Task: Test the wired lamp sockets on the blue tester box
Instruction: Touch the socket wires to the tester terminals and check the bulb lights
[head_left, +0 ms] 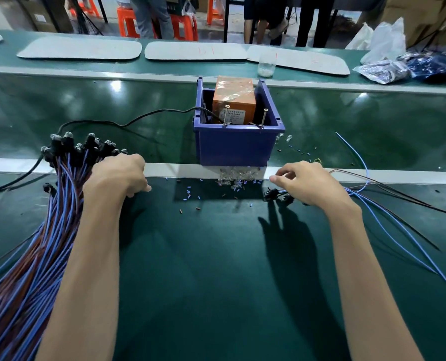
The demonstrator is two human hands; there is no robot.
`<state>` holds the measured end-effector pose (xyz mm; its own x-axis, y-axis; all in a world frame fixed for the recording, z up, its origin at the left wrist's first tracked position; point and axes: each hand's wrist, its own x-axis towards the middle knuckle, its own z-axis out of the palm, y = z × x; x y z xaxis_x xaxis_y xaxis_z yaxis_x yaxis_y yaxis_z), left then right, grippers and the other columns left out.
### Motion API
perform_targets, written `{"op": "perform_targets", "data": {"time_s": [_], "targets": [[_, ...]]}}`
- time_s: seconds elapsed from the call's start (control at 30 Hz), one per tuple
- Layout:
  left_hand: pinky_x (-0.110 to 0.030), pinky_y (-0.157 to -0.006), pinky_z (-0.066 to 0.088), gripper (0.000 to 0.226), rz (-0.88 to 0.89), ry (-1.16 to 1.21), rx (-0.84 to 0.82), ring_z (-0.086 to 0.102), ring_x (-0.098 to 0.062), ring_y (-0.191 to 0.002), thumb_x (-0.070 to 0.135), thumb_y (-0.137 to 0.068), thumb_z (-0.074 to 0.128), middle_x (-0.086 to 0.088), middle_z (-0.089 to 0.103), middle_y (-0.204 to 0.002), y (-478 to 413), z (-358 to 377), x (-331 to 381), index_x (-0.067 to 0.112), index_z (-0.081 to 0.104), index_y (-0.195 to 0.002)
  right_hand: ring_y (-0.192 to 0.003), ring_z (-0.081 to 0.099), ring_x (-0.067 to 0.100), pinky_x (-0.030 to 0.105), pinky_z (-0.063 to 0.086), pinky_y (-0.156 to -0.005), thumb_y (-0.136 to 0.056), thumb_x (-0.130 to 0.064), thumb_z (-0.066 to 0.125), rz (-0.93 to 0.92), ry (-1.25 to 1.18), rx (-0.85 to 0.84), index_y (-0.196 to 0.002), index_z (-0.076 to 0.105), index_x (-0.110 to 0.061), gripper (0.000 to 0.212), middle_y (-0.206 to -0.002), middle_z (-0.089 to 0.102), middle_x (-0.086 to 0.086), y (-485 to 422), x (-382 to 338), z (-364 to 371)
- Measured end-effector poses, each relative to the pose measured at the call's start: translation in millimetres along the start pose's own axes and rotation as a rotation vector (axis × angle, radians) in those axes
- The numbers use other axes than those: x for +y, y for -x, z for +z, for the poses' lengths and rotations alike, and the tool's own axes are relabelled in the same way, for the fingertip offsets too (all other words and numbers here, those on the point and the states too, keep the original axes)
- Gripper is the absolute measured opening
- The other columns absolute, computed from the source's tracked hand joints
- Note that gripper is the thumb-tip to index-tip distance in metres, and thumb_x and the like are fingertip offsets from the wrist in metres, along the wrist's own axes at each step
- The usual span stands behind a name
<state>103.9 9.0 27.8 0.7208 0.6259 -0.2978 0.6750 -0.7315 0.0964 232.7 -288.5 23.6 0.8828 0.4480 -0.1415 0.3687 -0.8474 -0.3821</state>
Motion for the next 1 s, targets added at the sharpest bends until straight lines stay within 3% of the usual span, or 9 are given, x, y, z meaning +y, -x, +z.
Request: {"op": "perform_targets", "data": {"time_s": [0.17, 0.3, 0.43, 0.63, 0.7, 0.8, 0.87, 0.93, 1.0], "targets": [[-0.038, -0.095, 0.049, 0.027, -0.008, 0.195, 0.049, 0.066, -0.023, -0.098, 0.013, -0.077, 0.076, 0.0, 0.074, -0.091, -4.7, -2.1, -7.6, 0.019, 0.066, -0.101, -0.089, 0.057, 0.02, 0.032, 0.047, -0.073, -0.093, -0.049, 0.053, -0.033, -0.025, -0.008, -0.106, 0.068, -0.029, 0.029, -0.096, 0.067, -0.006, 1.0, -1.1, 0.1], [-0.033, -0.091, 0.051, 0.014, 0.069, 0.256, 0.109, 0.07, -0.012, -0.078, 0.008, -0.079, 0.071, 0.001, 0.075, -0.083, 4.6, -6.8, -4.6, 0.02, 0.067, -0.085, -0.08, 0.065, 0.017, 0.032, 0.052, -0.075, -0.092, -0.046, 0.056, -0.112, -0.126, -0.022, -0.099, 0.069, -0.028, 0.023, -0.081, 0.063, -0.016, 4.6, -8.3, -0.5], [-0.021, -0.07, 0.053, 0.013, 0.323, 0.443, 0.039, 0.071, -0.012, -0.059, 0.007, -0.082, 0.071, 0.006, 0.073, -0.082, 28.5, -22.4, 17.0, 0.018, 0.066, -0.083, -0.074, 0.066, 0.009, 0.014, 0.047, -0.053, -0.091, -0.033, 0.063, -0.29, -0.406, -0.056, -0.099, 0.069, -0.026, 0.012, -0.081, 0.068, -0.014, 11.9, -28.0, 1.5], [-0.024, -0.059, 0.056, 0.011, 0.788, 1.014, -0.23, 0.069, -0.019, -0.066, 0.007, -0.084, 0.071, -0.003, 0.076, -0.086, 83.8, -21.4, 86.9, 0.013, 0.068, -0.093, -0.071, 0.067, 0.007, 0.016, 0.045, -0.057, -0.086, 0.003, 0.062, -0.507, -0.928, -0.263, -0.097, 0.066, -0.016, 0.023, -0.073, 0.071, -0.008, 23.7, -59.1, 14.3], [-0.023, -0.054, 0.05, 0.012, 0.763, 1.098, -0.206, 0.066, -0.012, -0.063, 0.011, -0.086, 0.07, 0.0, 0.075, -0.091, 89.6, -14.6, 103.1, 0.018, 0.068, -0.096, -0.069, 0.067, 0.007, 0.016, 0.047, -0.059, -0.08, 0.008, 0.057, -0.5, -1.048, -0.197, -0.081, 0.07, -0.016, 0.027, -0.069, 0.07, -0.004, 22.8, -60.6, 15.0], [-0.025, -0.068, 0.056, 0.018, 0.694, 1.303, -0.089, 0.07, -0.011, -0.078, 0.011, -0.088, 0.068, 0.002, 0.073, -0.105, 88.8, -11.6, 113.7, 0.018, 0.066, -0.104, -0.071, 0.069, 0.009, 0.018, 0.054, -0.068, -0.089, 0.008, 0.057, -0.375, -1.218, -0.071, -0.091, 0.067, -0.007, 0.017, -0.074, 0.072, -0.004, 17.9, -57.9, 14.2], [-0.02, -0.063, 0.054, 0.004, 0.642, 1.416, -0.081, 0.07, -0.012, -0.069, 0.017, -0.09, 0.065, 0.0, 0.073, -0.096, 85.7, -12.7, 112.6, 0.016, 0.068, -0.093, -0.07, 0.069, 0.011, 0.021, 0.056, -0.072, -0.092, 0.006, 0.054, -0.258, -1.318, 0.066, -0.089, 0.064, -0.003, 0.013, -0.073, 0.072, -0.002, 13.1, -56.3, 14.0], [-0.014, -0.05, 0.045, 0.033, 0.589, 1.284, -0.232, 0.061, -0.011, -0.05, 0.036, -0.094, 0.057, -0.003, 0.074, -0.079, 83.3, -10.3, 112.6, 0.017, 0.071, -0.071, -0.071, 0.069, 0.011, 0.021, 0.056, -0.074, -0.094, 0.003, 0.053, -0.179, -1.422, 0.232, -0.085, 0.064, -0.005, 0.015, -0.074, 0.072, -0.001, 9.3, -55.4, 10.9], [-0.013, -0.051, 0.046, 0.056, 0.486, 1.155, -0.48, 0.065, -0.014, -0.056, 0.057, -0.093, 0.042, -0.009, 0.075, -0.085, 82.0, -4.4, 118.7, 0.014, 0.073, -0.076, -0.074, 0.07, 0.011, 0.019, 0.053, -0.071, -0.097, -0.003, 0.05, -0.153, -1.523, 0.305, -0.081, 0.063, -0.009, 0.021, -0.076, 0.073, 0.001, 9.0, -54.2, 6.8]]}}
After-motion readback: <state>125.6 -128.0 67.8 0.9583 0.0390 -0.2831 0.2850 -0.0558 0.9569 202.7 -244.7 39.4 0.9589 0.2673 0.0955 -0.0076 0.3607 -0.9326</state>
